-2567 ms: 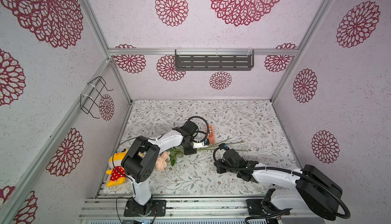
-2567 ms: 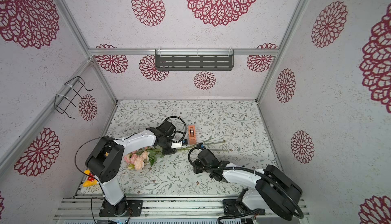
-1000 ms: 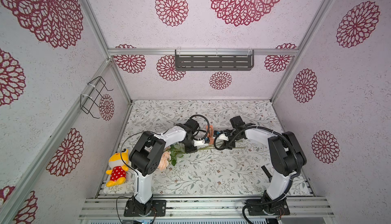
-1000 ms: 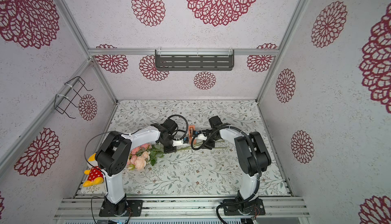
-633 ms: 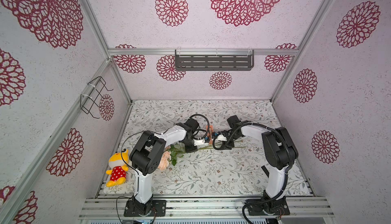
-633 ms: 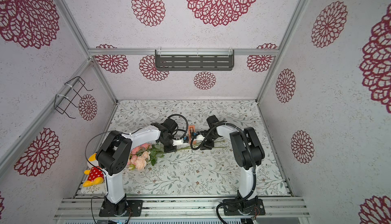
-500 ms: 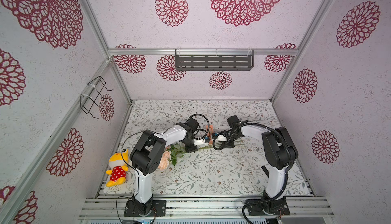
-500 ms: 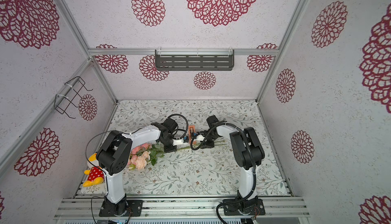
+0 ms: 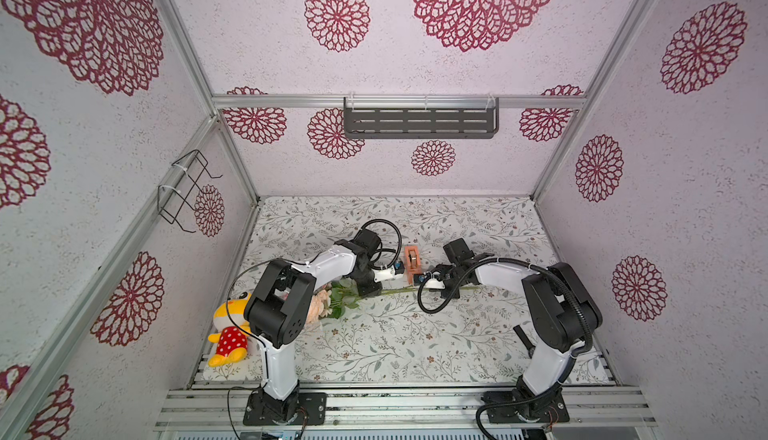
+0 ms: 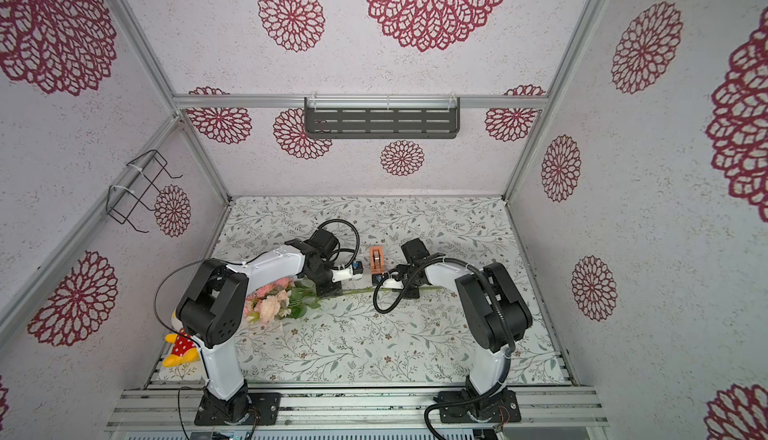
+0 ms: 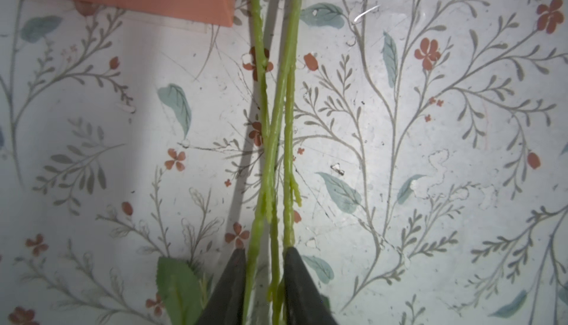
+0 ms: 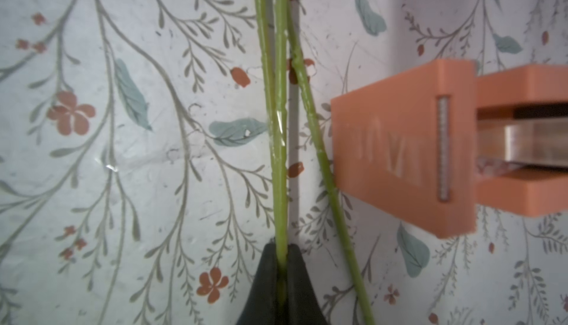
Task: Wrap bouquets with tape
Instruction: Wrap the tape around the bouquet.
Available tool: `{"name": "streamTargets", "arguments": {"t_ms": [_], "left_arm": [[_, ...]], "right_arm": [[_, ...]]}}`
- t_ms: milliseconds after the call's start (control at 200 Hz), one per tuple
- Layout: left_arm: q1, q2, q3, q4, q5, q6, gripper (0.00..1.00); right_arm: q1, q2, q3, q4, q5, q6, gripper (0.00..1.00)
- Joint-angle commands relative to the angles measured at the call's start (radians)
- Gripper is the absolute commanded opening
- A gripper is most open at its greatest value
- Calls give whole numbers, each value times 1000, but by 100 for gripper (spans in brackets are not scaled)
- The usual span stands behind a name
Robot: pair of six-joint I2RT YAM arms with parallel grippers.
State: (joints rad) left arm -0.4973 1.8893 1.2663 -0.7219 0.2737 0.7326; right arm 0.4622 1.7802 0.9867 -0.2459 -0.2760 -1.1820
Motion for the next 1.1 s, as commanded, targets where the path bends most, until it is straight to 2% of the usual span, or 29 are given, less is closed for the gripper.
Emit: {"name": "streamTargets", "arguments": {"t_ms": [0,90,150,250,415,515,615,786,886,1096], "left_arm": [[19,-53,-3,-39,30,22,29],[19,-44,3,-23,20,21,32],[19,-19,20,-26,28,21,32],[21,26,77,-68,50,19,34],[22,63,112,-101,39,42,36],[23,59,112,-110,41,54,36],[31,37,95,-93,47,68,38],[72,-52,40,-36,104,103,42],[110,-129,-15,22,145,135,45],[172,-265,-107,155,204,148,57]], "right_arm": [[7,-3,-75,-27,101,24,0],[10,-37,-78,-9,113,21,0],[16,-62,-61,-19,128,21,20],[14,-89,-41,-18,131,7,43],[-6,-15,77,-145,93,-6,62],[-18,48,127,-198,84,-15,71],[-43,108,191,-268,40,-43,69],[-62,197,296,-427,2,-59,49],[-63,243,337,-497,24,-52,40],[-67,295,363,-562,94,-35,28]]}}
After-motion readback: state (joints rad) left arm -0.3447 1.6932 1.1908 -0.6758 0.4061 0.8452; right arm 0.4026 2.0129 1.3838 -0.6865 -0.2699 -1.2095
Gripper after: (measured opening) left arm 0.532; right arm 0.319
